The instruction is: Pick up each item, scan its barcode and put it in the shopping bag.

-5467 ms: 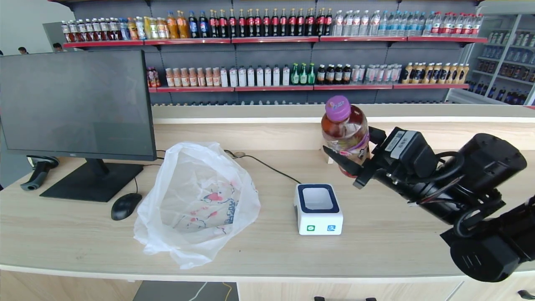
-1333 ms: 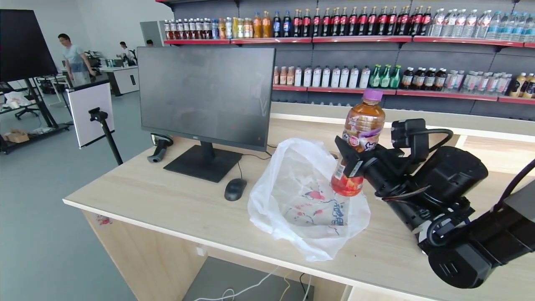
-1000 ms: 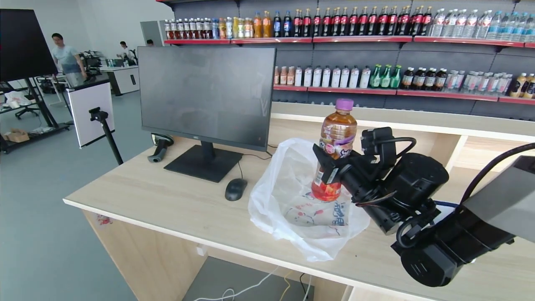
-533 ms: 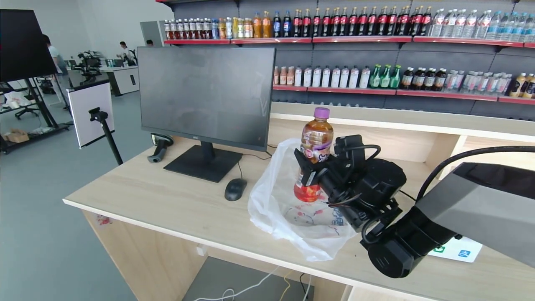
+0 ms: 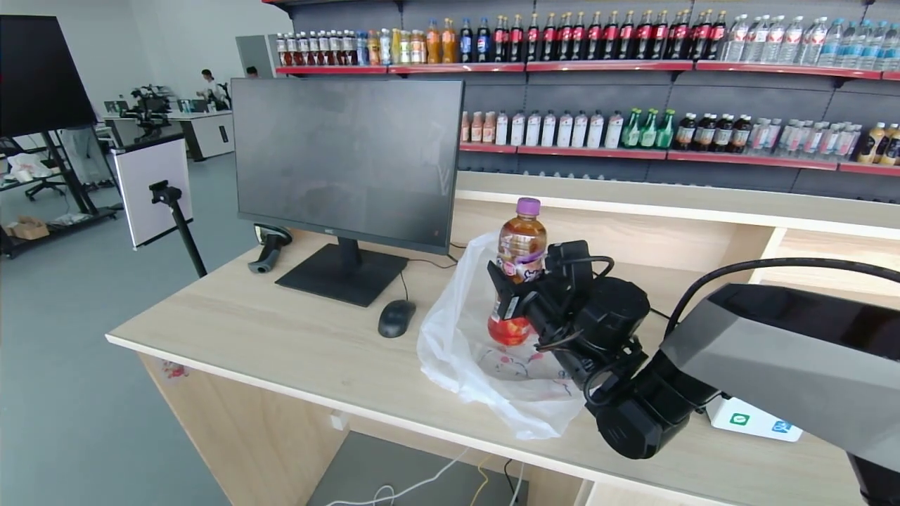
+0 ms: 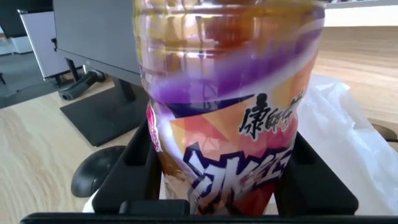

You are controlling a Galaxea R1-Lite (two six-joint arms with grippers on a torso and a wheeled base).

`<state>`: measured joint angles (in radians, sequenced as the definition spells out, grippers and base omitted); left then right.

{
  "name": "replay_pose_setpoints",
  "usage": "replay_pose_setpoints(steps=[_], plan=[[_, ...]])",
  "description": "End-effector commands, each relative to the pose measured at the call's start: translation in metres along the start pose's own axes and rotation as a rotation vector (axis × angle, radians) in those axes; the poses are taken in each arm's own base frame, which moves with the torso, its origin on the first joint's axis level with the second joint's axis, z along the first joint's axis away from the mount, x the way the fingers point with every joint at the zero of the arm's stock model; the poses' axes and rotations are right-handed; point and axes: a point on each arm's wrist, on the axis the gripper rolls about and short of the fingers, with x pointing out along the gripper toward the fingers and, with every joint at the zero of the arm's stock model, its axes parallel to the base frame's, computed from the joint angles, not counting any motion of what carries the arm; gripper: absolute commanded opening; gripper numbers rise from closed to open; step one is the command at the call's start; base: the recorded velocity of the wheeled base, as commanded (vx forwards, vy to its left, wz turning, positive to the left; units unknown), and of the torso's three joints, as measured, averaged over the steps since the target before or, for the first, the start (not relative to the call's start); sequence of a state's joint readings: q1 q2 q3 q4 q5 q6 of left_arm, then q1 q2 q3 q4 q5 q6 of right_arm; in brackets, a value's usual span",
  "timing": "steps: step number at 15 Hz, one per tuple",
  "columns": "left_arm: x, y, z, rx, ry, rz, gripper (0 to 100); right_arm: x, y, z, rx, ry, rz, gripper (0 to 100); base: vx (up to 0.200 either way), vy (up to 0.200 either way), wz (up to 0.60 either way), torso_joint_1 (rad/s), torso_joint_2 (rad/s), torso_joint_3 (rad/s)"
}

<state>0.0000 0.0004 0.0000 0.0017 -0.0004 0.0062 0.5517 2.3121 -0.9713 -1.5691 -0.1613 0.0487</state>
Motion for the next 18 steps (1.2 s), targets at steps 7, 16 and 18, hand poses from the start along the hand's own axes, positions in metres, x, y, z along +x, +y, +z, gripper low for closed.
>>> replay_pose_setpoints(steps=[7,16,18], plan=[[0.000,0.000,0.000,0.025,-0.001,-0.001,100,0.010,-0.006,-0.013,-0.016,-0.003,-0.019,0,0.000,0.000,0.00,0.000,0.00,0.000],[0.000,0.000,0.000,0.023,-0.001,-0.001,100,0.008,-0.007,-0.022,-0.024,0.022,-0.040,0,0.000,0.000,0.00,0.000,0.00,0.000],[0.000,0.000,0.000,0.023,-0.001,-0.001,100,0.006,-0.007,-0.024,-0.026,0.032,-0.040,0,0.000,0.000,0.00,0.000,0.00,0.000]])
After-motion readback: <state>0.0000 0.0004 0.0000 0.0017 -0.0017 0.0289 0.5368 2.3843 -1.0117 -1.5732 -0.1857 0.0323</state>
